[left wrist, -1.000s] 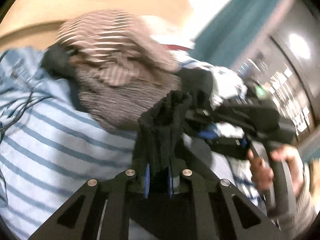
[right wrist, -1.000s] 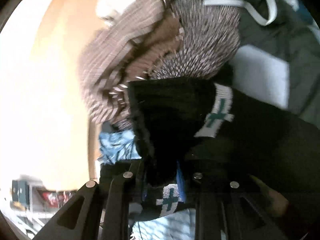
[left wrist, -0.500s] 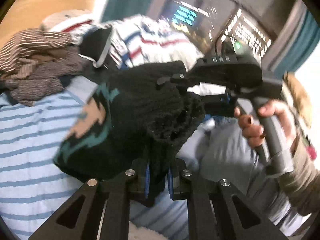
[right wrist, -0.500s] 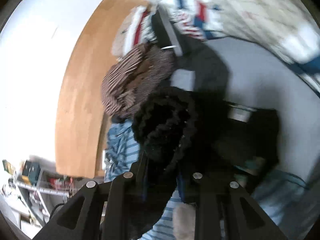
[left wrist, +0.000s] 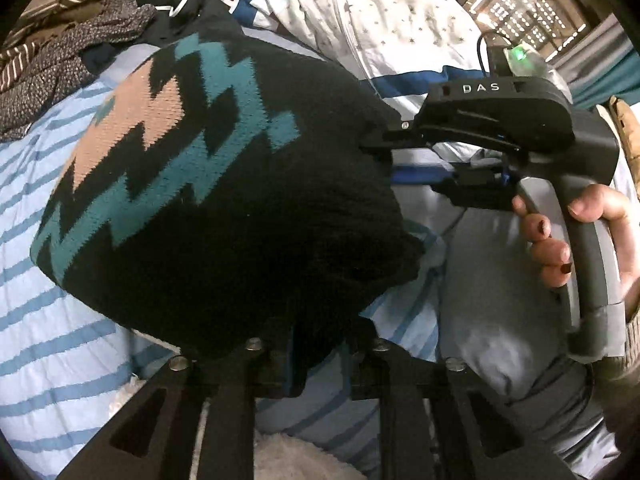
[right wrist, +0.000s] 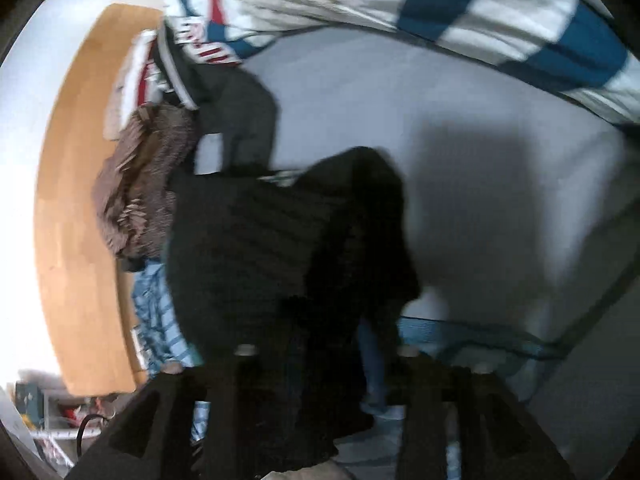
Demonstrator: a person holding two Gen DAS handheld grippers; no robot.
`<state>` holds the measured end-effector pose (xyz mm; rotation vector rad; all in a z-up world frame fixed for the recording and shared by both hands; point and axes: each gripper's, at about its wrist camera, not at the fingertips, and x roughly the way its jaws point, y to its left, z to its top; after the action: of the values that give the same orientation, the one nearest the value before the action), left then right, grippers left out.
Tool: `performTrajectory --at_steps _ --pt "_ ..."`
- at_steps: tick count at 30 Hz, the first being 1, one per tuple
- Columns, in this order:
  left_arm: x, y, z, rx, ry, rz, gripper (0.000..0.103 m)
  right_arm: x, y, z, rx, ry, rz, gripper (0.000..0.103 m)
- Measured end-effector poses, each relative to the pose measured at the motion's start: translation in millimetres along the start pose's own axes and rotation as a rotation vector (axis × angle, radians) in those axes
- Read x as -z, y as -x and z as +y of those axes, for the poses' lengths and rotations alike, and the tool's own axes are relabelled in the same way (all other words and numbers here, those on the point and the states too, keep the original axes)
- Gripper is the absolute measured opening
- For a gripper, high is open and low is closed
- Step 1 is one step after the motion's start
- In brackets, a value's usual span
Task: Fold clothes
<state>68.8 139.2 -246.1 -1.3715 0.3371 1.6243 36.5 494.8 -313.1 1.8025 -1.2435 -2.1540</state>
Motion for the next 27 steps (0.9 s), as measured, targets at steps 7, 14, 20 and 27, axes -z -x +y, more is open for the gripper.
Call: performTrajectory --at_steps 7,14,20,27 --pt "6 40 -11 0.03 -0.038 -0.132 0.064 2 41 22 -0.081 -0.017 -0.105 0.06" --pt "-11 78 17 0.037 0.075 -0.235 0.071 9 45 82 -0.129 0.165 -0.13 0.06" --pt "2 8 29 -0.009 0.105 -0.069 0.014 6 9 78 0.025 0.196 -0.123 0.049" --pt "21 -9 43 0.001 0.129 -0.027 0.007 -2 14 24 0.084 0.035 -0.089 0.045"
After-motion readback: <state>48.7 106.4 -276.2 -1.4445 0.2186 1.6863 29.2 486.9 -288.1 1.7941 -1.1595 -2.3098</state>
